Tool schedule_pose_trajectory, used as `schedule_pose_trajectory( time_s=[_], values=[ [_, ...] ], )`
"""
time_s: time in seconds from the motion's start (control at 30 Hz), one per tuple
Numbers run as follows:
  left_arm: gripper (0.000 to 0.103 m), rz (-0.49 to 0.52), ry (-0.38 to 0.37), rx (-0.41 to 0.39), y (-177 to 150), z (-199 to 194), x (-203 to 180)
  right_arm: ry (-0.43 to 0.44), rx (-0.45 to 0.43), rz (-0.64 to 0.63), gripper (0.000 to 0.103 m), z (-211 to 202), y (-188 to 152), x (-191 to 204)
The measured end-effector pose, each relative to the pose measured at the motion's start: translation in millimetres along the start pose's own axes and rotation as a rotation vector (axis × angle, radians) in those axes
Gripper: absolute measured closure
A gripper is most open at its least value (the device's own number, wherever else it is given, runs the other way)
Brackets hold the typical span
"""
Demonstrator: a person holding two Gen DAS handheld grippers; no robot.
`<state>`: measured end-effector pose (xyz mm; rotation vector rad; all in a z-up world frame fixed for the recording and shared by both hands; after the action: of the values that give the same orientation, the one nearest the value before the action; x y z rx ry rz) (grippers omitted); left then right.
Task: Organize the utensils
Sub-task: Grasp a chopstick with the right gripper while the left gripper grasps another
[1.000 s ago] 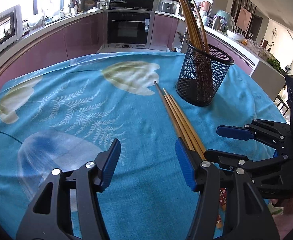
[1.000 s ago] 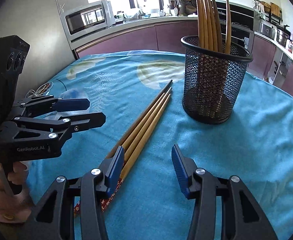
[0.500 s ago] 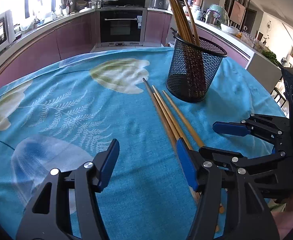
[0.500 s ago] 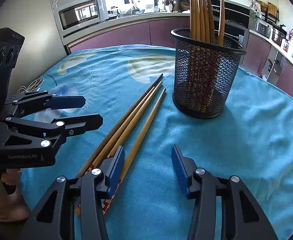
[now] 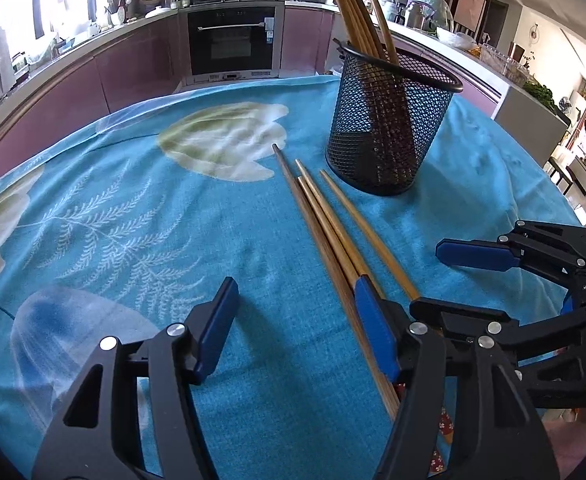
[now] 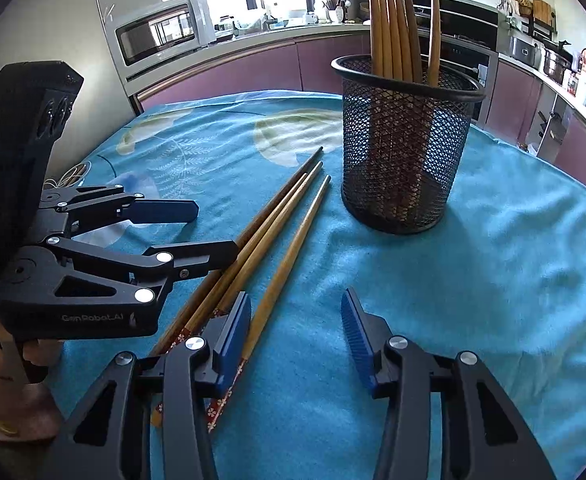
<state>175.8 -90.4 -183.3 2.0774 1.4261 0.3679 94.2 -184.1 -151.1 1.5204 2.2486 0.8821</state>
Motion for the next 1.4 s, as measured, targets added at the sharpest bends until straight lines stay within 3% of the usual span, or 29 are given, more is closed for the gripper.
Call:
schedule_pose_trajectory(
  time_s=[0.1,0.23,0.43,0.7,1.1,1.4],
  values=[
    [0.046,-0.002,-0.001,0.002,0.1,-0.3,-0.4,-0.001,0.0,-0.001,0.058,0.2,-0.1,0.2],
    [0.06,-0.009,-0.016,0.004,-1.5,-1.7,-1.8,-0.002,0.0,-0.002,0.058,0.0,-0.2,-0.1],
    [0.069,-0.031,-0.034,0.01,-7.3,-6.2,1.2,-0.002,0.002,-0.003,0.06,-0.4,0.2,-0.5],
    [0.064,-0.042,-0.019,0.009,-4.9,-4.2,6.5,-0.008,0.004,-0.006,0.065,4.4,5.6,0.6],
    [0.069,-0.042,-0.001,0.011,11.1,9.9,7.6,-0.015,0.006,-0.004,0.07,14.4,16.1,0.6],
    [0.079,-0.047,0.003,0.006,15.8,14.6,7.1,-0.022,0.007,0.0,0.078,17.9,20.4,-1.8]
  ],
)
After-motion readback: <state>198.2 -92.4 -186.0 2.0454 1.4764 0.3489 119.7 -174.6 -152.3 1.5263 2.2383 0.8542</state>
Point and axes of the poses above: each gripper's, at about its wrist camera, not at the fingertips, and z roughly the way its jaws point, x to its left, y to its top, the point moved 9 cm from there along z, roughly the way its jaws point, and after that the axes turned 2 degrees about -y, right-handed, at the moved point
